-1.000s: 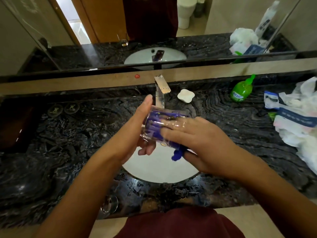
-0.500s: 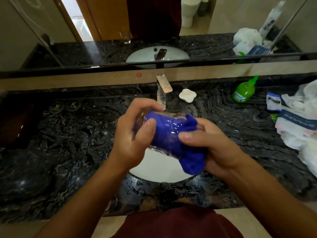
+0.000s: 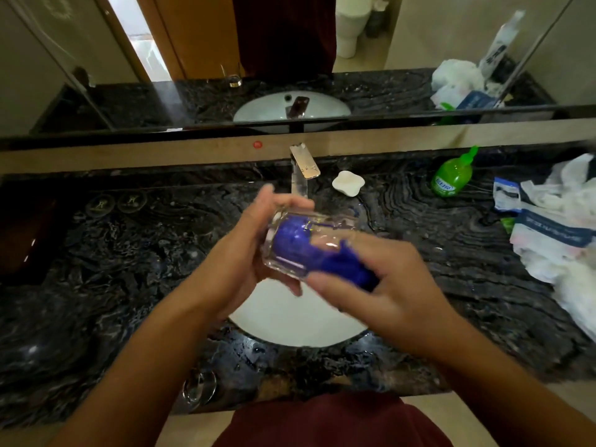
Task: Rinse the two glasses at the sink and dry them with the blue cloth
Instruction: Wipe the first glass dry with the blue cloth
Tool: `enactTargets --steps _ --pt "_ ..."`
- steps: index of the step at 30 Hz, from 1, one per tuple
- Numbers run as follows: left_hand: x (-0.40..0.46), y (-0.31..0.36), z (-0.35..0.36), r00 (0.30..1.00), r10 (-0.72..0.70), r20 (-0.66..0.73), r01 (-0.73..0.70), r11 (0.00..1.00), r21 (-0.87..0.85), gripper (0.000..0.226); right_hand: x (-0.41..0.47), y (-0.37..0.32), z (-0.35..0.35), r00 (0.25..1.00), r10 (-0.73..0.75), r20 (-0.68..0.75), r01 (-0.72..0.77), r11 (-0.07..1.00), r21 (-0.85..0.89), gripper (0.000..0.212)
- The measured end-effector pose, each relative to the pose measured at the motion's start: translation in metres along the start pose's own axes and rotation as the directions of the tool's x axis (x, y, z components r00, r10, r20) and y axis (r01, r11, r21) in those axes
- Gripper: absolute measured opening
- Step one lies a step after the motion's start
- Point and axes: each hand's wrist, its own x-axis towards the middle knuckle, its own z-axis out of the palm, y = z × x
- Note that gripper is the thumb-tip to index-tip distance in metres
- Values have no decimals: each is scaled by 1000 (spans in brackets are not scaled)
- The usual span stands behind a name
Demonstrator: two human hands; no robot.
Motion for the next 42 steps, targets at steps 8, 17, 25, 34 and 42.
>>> enactTargets --steps 8,17,25,34,42 --pt "9 -5 5 991 -41 -130 51 996 76 61 10 8 -1 916 -155 371 322 835 -446 59" --pt "4 -12 6 764 644 -36 -568 698 435 24 23 2 -7 866 272 419 -499 441 746 49" --pt "22 -34 5 672 740 32 -647 566 511 36 36 6 14 749 598 284 -478 191 857 79" --pt "24 -21 14 934 33 -355 -76 991 -107 31 11 22 13 960 267 -88 -194 857 477 40" --pt "26 -19 0 961 -267 65 262 815 -518 39 32 6 -24 951 -273 148 309 868 -389 38"
